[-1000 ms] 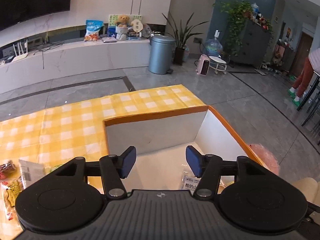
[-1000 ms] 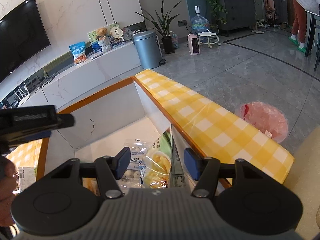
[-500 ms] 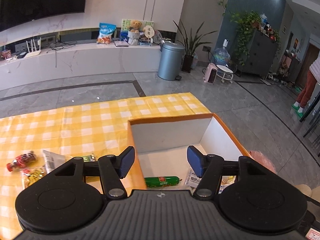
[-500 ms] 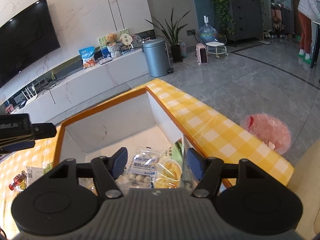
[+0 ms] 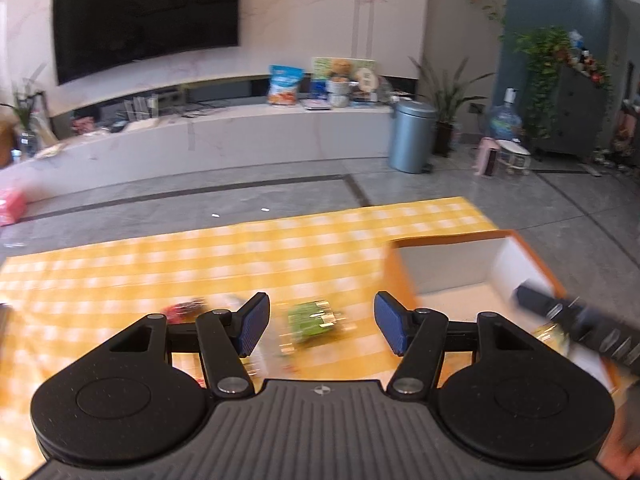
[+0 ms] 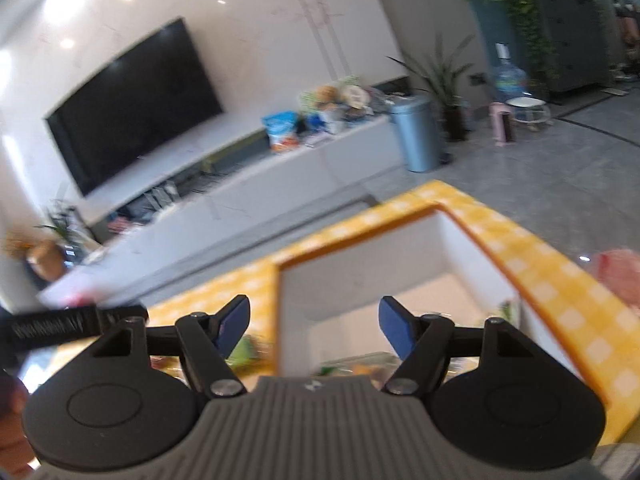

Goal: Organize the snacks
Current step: 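Move both empty grippers back from the box toward the remaining snacks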

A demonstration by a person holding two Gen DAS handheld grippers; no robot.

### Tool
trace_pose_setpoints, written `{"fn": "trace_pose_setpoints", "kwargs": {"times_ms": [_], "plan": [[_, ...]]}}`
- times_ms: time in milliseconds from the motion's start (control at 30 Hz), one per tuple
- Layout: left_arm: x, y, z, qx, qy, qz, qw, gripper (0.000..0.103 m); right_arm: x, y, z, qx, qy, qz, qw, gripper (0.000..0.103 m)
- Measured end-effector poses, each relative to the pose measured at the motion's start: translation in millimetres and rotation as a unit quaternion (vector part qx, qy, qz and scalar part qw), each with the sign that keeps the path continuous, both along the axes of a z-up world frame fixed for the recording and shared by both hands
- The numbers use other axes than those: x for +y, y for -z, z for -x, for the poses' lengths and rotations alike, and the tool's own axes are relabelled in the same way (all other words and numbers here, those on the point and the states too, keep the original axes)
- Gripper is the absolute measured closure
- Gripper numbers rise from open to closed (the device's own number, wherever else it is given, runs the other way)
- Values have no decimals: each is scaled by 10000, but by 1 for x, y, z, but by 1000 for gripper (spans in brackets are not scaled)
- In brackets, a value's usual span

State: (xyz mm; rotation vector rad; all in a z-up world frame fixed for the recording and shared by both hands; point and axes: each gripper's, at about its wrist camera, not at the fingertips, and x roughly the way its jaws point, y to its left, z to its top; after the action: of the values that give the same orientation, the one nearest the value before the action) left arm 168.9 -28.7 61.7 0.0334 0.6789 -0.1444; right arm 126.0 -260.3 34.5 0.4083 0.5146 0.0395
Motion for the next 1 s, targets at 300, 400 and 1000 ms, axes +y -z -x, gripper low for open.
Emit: {"fn": "trace_pose_setpoints", "kwargs": {"times_ms": [300,400,1000], "plan": [[81,8,22,-75,-961,-178,9952,32,30,-10,0,-178,-10,-318,9993,30],[102,16,21,-38,-1242,-72,9922,32,37,-9,0,-298,-11,-380,9988,29],[180,94,4,1010,-1764,326,9786,32,183,79,-54,504,-924,709,9919,52]]}}
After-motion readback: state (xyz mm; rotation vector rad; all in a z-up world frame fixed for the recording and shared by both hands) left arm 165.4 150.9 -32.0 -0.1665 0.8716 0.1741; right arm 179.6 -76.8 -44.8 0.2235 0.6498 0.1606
